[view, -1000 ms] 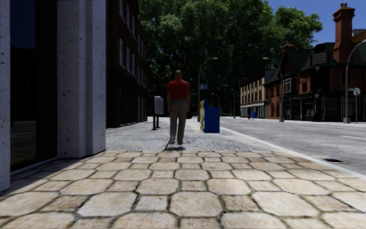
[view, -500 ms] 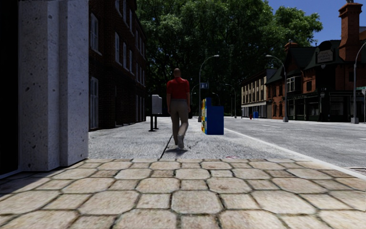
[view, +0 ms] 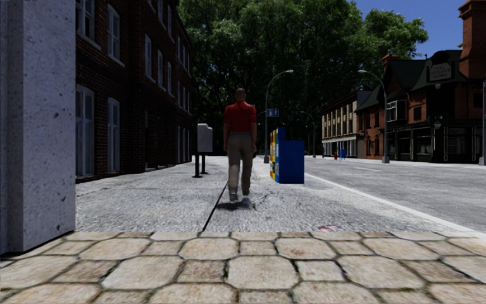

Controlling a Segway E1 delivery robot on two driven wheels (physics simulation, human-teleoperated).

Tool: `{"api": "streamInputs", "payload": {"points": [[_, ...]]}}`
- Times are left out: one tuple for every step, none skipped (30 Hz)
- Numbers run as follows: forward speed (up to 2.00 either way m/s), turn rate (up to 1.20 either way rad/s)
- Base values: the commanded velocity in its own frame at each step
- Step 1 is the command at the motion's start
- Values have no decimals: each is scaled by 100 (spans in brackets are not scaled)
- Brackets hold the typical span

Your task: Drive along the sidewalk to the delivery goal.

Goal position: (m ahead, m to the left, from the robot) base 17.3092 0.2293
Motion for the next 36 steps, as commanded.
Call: {"api": "streamInputs", "payload": {"points": [[200, 0], [200, 0], [200, 0], [200, 0], [200, 0], [200, 0], [200, 0], [200, 0], [200, 0], [200, 0], [200, 0], [200, 0], [200, 0], [198, 0], [198, 0], [175, 0], [155, 0], [149, 0], [147, 0], [147, 0], [146, 0], [146, 0], [146, 0], [146, 0], [146, 0], [146, 0], [146, 0], [146, 0], [146, 0], [146, 0], [146, 0], [146, 0], [146, 0], [146, 0], [146, 0], [146, 0]]}}
